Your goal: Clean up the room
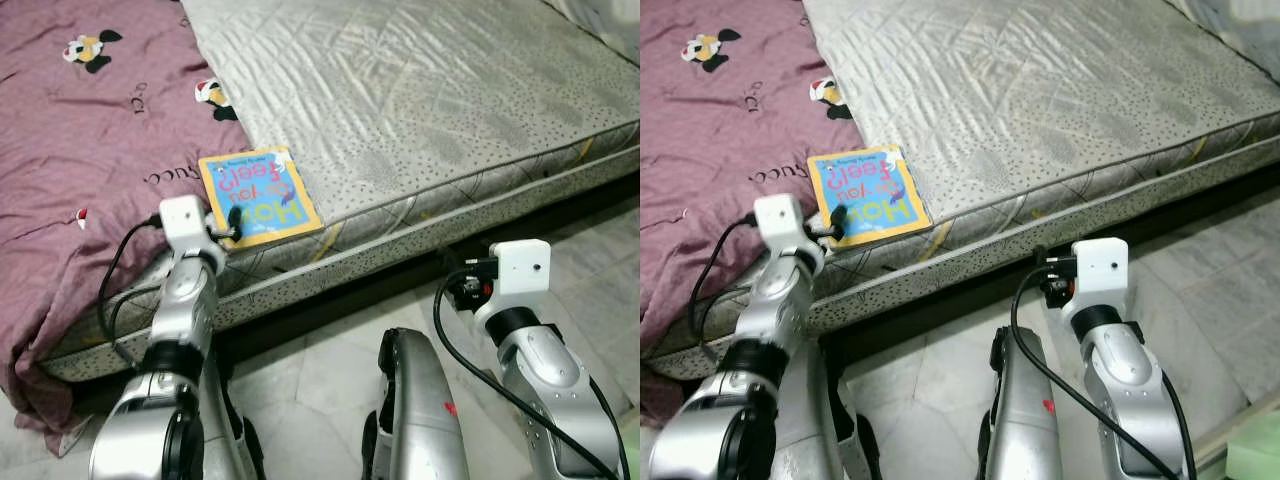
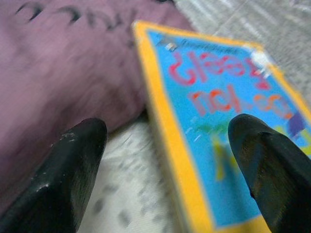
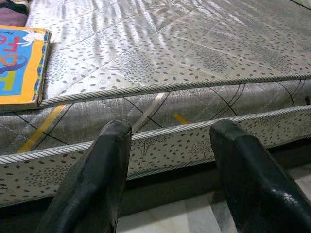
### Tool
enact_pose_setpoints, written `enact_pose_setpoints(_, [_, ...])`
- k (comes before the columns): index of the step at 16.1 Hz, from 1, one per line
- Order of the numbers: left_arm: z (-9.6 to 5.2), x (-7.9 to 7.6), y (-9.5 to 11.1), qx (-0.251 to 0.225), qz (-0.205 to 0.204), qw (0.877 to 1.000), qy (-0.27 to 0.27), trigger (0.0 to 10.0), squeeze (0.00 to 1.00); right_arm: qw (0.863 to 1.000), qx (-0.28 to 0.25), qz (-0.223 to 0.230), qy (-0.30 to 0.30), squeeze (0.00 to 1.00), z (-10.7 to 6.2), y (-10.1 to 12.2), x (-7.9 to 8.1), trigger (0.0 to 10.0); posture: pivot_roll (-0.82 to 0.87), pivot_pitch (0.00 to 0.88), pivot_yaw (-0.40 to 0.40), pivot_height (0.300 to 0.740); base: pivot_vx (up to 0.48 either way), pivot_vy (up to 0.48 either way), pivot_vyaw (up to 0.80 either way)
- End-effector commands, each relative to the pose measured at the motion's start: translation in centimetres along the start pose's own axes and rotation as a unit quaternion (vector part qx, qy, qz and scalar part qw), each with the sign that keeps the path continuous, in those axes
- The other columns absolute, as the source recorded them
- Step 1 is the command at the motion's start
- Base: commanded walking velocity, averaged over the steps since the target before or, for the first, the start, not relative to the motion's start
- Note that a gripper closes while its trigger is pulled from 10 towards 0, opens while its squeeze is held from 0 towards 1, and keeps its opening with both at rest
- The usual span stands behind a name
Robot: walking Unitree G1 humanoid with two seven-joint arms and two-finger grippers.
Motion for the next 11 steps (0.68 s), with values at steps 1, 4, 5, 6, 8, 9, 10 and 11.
enact_pose_setpoints(1, [-0.1, -0.1, -0.8, 0.014, -0.001, 1.0, -0.007, 10.0, 0.0, 1.0, 0.001, -0.005, -0.004, 0.0, -0.2, 0.1, -0.3, 10.0, -0.25, 0.151, -0.016, 0.472, 0.0, 0.0, 0.0])
enact_pose_setpoints(4, [-0.3, 0.1, -1.8, 0.024, -0.004, 1.0, 0.011, 10.0, 0.0, 1.0, -0.006, -0.006, -0.002, 0.0, 0.1, 0.4, -0.2, 10.0, -0.26, 0.142, -0.016, 0.452, 0.0, 0.0, 0.0])
enact_pose_setpoints(5, [-0.6, 0.2, -2.5, 0.027, -0.009, 0.999, 0.027, 10.0, 0.0, 1.0, -0.008, -0.009, -0.004, 0.0, 0.3, 0.5, -0.5, 10.0, -0.26, 0.139, -0.02, 0.452, 0.0, 0.0, 0.0])
enact_pose_setpoints(6, [-0.7, 0.0, -2.7, 0.026, -0.014, 0.999, 0.026, 10.0, 0.0, 1.0, -0.007, -0.011, -0.005, 0.0, 0.3, 0.5, -0.6, 10.0, -0.26, 0.138, -0.022, 0.452, 0.0, 0.0, 0.0])
enact_pose_setpoints(8, [-0.7, -0.1, -3.0, 0.032, -0.028, 0.999, 0.027, 10.0, 0.0, 1.0, -0.007, -0.013, -0.004, 0.0, 0.5, 0.5, -0.7, 10.0, -0.26, 0.135, -0.025, 0.452, 0.0, 0.0, 0.0])
enact_pose_setpoints(9, [-0.6, 0.0, -3.0, 0.034, -0.037, 0.999, 0.02, 10.0, 0.0, 1.0, -0.009, -0.013, -0.003, 0.0, 0.6, 0.6, -0.6, 10.0, -0.26, 0.134, -0.027, 0.452, 0.0, 0.0, 0.0])
enact_pose_setpoints(10, [-0.4, -0.2, -2.8, 0.036, -0.051, 0.998, 0.008, 10.0, 0.0, 1.0, -0.01, -0.013, -0.003, 0.0, 0.7, 0.7, -0.5, 10.0, -0.26, 0.132, -0.028, 0.452, 0.0, 0.0, 0.0])
enact_pose_setpoints(11, [-0.1, -0.4, -2.5, 0.031, -0.062, 0.998, -0.004, 10.0, 0.0, 1.0, -0.011, -0.014, -0.003, 0.0, 0.8, 0.8, -0.5, 10.0, -0.27, 0.13, -0.028, 0.452, 0.0, 0.0, 0.0])
Point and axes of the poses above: a point about 5 cm out from each wrist's last joint towards the gripper, its own z axis pointing out of the wrist towards the gripper, its own y axis along the axis of the wrist's last joint, x = y × z, the point moved 1 cm from there along z, pointing out of the wrist towards the gripper, and after that the axes turned 6 degrees about z, right-handed, at the moved point
